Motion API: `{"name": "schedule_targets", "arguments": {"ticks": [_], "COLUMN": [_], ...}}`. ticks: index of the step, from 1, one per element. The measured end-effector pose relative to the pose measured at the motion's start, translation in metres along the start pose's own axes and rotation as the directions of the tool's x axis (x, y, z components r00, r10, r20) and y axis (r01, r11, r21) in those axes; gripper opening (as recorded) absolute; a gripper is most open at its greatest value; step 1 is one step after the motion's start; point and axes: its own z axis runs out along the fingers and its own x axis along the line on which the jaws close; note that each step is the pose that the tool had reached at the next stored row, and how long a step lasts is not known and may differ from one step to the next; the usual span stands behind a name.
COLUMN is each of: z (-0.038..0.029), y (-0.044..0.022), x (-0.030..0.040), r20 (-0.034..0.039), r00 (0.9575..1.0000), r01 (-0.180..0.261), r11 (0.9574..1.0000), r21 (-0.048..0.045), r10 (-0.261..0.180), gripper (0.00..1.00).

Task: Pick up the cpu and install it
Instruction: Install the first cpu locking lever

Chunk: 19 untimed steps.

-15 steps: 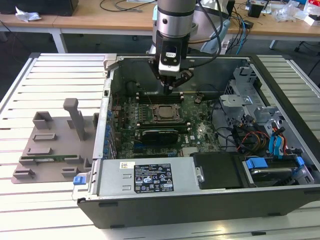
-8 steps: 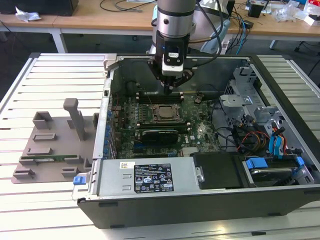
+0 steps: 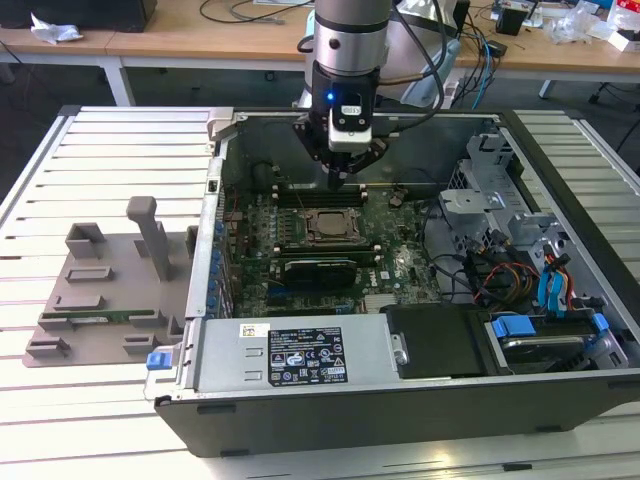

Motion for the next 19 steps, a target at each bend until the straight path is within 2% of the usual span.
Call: {"name": "schedule_targets", "arguments": {"ticks": [5, 9, 15, 19], "z": [0.0, 0.0, 0.0, 0.0], "y": [0.0, 0.0, 0.0, 0.0], "x": [0.0, 0.0, 0.0, 0.0], "r20": [0.0005, 0.0009, 0.0014, 0.0018], "r00": [0.9987, 0.9953, 0.9907, 0.9841], "r01": [0.051, 0.097, 0.136, 0.178], "r11": [0.9987, 0.9953, 0.9907, 0.9841], "r21": [-0.001, -0.0017, -0.0024, -0.0031], "r10": [-0.051, -0.097, -0.136, -0.178], "gripper": [0.11, 0.11, 0.11, 0.11]}}
